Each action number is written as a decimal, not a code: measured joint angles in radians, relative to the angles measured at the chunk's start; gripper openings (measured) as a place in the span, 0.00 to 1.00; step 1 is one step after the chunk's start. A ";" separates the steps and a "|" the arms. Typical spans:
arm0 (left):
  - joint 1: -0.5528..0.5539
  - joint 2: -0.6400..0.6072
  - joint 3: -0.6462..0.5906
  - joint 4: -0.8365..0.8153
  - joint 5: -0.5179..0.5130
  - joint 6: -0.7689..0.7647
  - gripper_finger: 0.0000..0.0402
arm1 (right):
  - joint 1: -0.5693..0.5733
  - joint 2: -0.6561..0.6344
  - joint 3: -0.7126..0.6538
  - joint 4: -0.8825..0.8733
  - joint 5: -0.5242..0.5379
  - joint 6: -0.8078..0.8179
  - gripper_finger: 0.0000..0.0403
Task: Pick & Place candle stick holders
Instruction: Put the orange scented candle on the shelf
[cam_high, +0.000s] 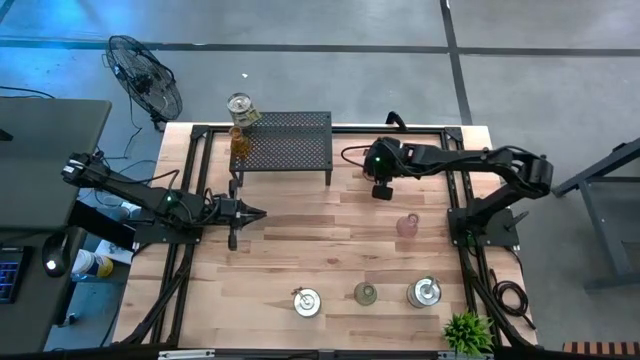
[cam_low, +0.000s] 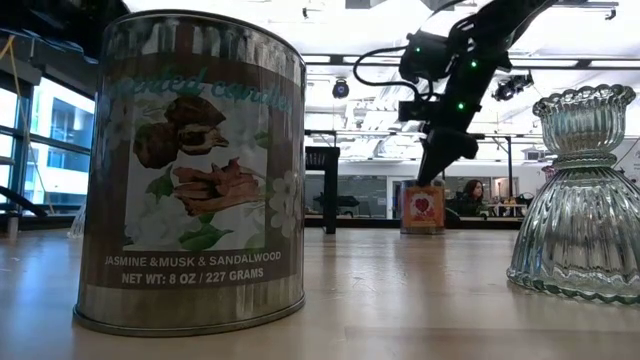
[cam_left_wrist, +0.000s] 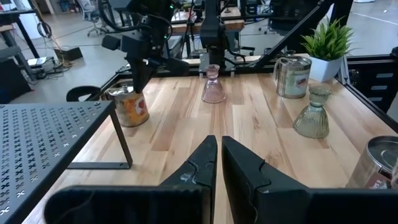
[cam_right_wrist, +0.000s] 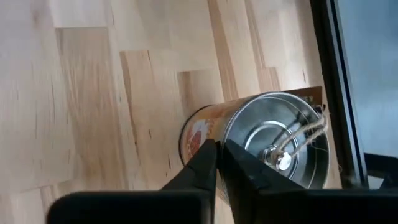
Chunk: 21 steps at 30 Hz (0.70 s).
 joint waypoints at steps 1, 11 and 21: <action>0.000 0.000 0.000 0.000 0.000 0.000 0.05 | 0.002 -0.002 0.000 -0.001 -0.002 -0.011 0.02; 0.000 0.000 0.000 0.000 -0.001 0.000 0.05 | 0.076 -0.065 -0.007 -0.079 -0.043 0.021 0.01; 0.000 0.000 0.000 0.001 -0.009 0.000 0.05 | 0.258 -0.070 -0.004 -0.096 -0.137 0.190 0.01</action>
